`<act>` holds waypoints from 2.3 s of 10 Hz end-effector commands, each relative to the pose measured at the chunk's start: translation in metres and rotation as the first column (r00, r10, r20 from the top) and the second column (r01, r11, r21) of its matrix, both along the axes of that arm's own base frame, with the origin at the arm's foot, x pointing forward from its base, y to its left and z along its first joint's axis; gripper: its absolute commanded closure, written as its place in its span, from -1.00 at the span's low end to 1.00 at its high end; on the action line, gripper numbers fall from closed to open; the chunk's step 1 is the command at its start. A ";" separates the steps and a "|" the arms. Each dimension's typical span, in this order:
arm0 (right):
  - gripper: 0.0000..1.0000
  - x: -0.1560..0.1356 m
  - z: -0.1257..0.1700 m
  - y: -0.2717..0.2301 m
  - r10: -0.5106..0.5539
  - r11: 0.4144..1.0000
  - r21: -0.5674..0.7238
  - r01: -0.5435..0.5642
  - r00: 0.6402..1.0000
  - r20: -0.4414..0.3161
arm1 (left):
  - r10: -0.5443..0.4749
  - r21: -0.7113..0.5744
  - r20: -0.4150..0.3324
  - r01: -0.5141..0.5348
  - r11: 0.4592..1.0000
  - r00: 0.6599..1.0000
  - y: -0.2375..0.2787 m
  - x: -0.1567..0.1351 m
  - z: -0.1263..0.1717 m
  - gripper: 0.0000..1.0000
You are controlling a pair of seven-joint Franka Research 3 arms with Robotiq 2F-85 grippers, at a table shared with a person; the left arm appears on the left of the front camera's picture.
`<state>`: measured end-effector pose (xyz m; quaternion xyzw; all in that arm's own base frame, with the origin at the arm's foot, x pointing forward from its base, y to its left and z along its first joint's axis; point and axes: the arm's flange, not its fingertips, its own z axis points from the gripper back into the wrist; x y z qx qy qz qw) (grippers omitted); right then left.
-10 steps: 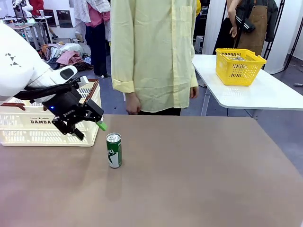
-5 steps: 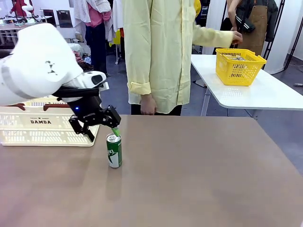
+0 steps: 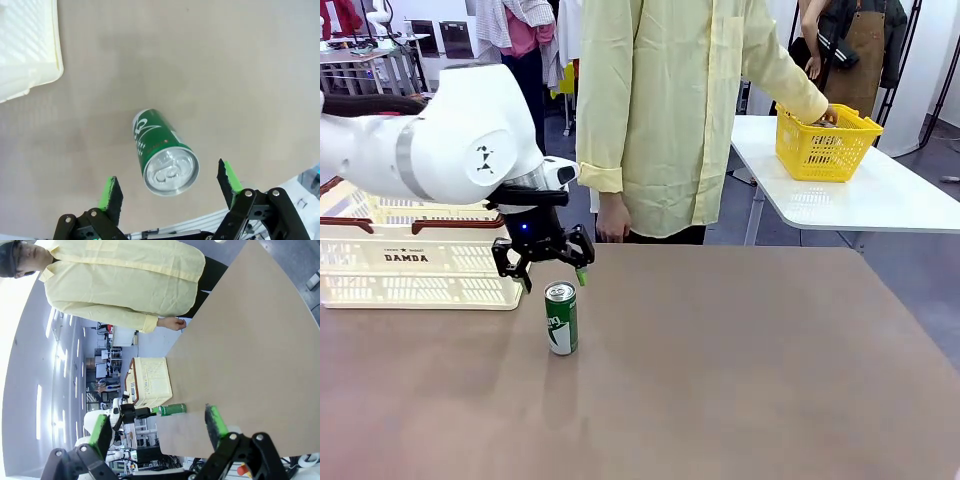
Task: Place the drinks into the Shopping basket.
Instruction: Pick up one drink and place it into the Shopping basket.
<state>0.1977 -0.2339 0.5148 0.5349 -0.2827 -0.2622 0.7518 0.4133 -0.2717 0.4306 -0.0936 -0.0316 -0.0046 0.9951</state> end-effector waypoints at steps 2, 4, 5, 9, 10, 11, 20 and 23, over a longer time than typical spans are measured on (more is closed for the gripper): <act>-1.00 0.001 0.000 -0.001 0.004 1.000 0.001 -0.004 0.999 0.036 | 0.023 0.021 -0.050 -0.022 1.000 0.998 -0.004 0.013 -0.001 -1.00; -1.00 0.001 0.000 -0.001 0.004 1.000 0.001 -0.004 0.999 0.036 | 0.027 0.030 -0.088 -0.024 0.999 0.996 -0.007 0.022 -0.016 -1.00; -1.00 0.001 0.000 -0.001 0.004 1.000 0.001 -0.004 0.999 0.036 | 0.026 0.036 -0.123 -0.022 0.999 0.992 -0.008 0.025 -0.024 -1.00; -1.00 0.001 0.000 -0.001 0.004 1.000 0.001 -0.004 0.999 0.036 | 0.001 0.065 -0.176 0.010 0.998 0.984 -0.016 0.032 -0.046 -1.00; -1.00 0.001 0.000 -0.001 0.004 1.000 0.001 -0.004 0.999 0.036 | -0.004 0.069 -0.192 0.018 0.997 0.981 -0.018 0.033 -0.048 -1.00; -1.00 0.001 0.000 -0.001 0.004 1.000 0.001 -0.004 0.999 0.036 | 0.002 0.073 -0.191 0.013 0.997 0.981 -0.018 0.033 -0.048 -1.00; -1.00 0.001 0.000 -0.001 0.004 1.000 0.001 -0.004 0.999 0.036 | -0.016 0.113 -0.231 0.043 0.993 0.973 -0.019 0.025 -0.049 1.00; -1.00 0.001 0.000 -0.001 0.004 1.000 0.001 -0.004 0.999 0.036 | -0.008 0.123 -0.184 0.031 0.992 0.983 -0.018 0.026 -0.049 1.00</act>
